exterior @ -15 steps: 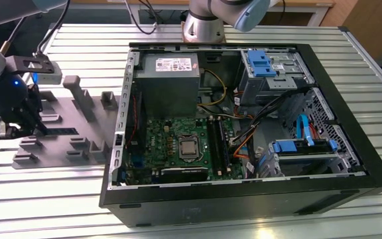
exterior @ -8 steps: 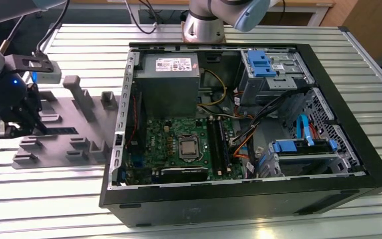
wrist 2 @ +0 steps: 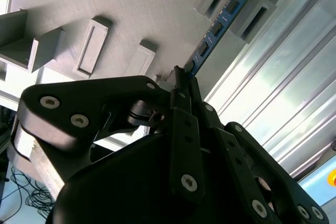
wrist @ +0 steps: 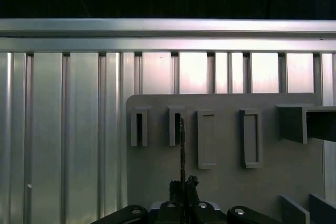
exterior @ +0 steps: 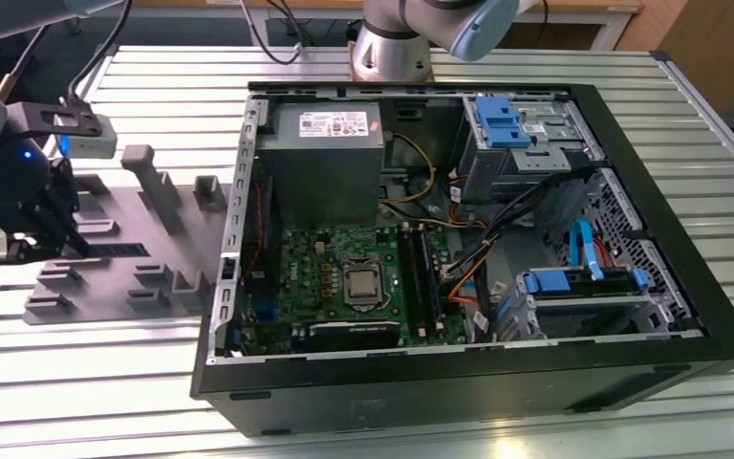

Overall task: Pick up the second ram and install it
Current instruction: 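Pick up the second ram and move it above second insertion slot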

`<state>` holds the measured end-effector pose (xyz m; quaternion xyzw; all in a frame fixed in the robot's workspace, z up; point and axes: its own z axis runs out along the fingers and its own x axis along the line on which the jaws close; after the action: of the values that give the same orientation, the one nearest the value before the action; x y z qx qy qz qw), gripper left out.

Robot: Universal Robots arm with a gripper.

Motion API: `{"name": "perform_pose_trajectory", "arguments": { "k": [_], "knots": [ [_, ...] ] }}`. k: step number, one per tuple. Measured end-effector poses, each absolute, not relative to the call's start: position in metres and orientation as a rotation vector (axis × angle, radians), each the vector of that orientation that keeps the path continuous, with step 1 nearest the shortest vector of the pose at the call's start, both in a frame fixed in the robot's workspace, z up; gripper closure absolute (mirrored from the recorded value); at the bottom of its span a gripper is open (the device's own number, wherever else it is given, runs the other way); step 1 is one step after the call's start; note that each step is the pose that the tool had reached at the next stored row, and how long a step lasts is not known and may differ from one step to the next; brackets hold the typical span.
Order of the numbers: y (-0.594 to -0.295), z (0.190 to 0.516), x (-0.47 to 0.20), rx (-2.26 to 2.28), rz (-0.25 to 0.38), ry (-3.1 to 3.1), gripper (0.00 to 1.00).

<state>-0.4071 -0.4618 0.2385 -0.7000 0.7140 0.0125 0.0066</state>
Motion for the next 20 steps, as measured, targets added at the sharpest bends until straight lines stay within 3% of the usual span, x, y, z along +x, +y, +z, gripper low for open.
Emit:
{"name": "perform_pose_trajectory", "arguments": {
  "k": [20],
  "knots": [
    [-0.4618, 0.2466, -0.4070, -2.189, 0.039, 2.233, 0.86]
  ]
}}
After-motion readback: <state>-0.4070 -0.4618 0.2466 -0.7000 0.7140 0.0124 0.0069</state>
